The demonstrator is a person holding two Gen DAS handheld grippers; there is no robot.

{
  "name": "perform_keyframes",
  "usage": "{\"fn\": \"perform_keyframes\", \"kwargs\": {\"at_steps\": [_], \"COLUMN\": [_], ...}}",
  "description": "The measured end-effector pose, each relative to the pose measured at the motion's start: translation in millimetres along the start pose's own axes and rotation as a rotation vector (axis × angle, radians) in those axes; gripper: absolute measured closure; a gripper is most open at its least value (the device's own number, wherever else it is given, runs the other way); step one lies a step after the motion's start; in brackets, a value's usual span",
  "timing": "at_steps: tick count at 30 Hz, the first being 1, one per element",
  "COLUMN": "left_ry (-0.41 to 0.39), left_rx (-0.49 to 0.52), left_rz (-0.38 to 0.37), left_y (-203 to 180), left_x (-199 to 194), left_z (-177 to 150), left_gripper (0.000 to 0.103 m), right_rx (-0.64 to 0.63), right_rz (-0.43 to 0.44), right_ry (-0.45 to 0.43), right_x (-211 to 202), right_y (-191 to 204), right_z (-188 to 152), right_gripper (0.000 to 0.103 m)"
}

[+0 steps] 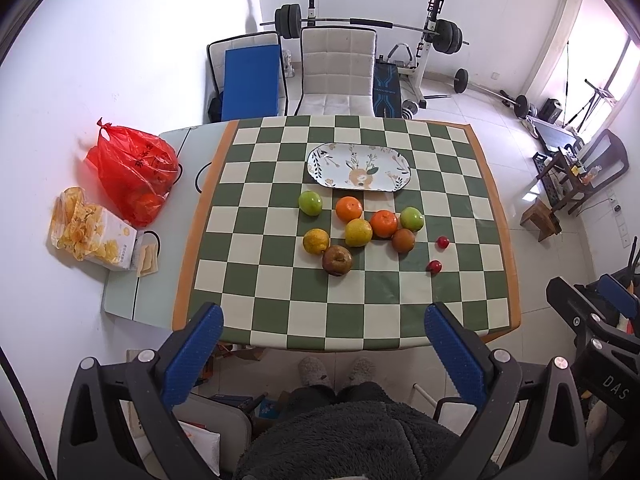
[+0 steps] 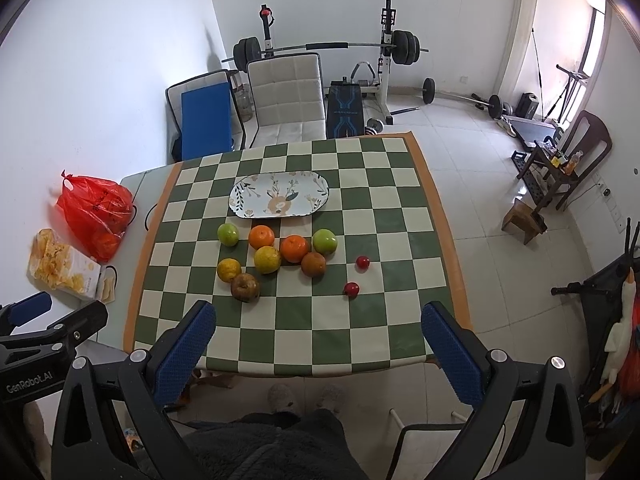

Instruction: Organize fruits

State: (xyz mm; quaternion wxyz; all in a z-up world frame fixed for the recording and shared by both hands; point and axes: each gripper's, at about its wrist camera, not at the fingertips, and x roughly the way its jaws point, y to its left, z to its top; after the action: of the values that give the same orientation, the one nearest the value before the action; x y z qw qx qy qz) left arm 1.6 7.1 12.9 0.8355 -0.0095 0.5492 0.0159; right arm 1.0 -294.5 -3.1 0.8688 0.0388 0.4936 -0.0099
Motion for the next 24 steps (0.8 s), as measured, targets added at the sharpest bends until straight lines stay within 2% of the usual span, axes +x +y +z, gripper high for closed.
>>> {"fn": "perform_keyframes", "kwargs": {"at_steps": [24], "left_ry": [-0.007], "left_rx": [0.0], "left_rz": [-0.003], "left_y": [-0.6], "left_x": [-0.3], "left_z": [-3.0], "left_gripper": [0.0], "right_rx": [-0.002], "right_rz": [0.0], "right_ry": [-0.007], "right_x": [-3.7], "right_y": [2.1], "right_z": [-0.3], "right_gripper": [0.0]}}
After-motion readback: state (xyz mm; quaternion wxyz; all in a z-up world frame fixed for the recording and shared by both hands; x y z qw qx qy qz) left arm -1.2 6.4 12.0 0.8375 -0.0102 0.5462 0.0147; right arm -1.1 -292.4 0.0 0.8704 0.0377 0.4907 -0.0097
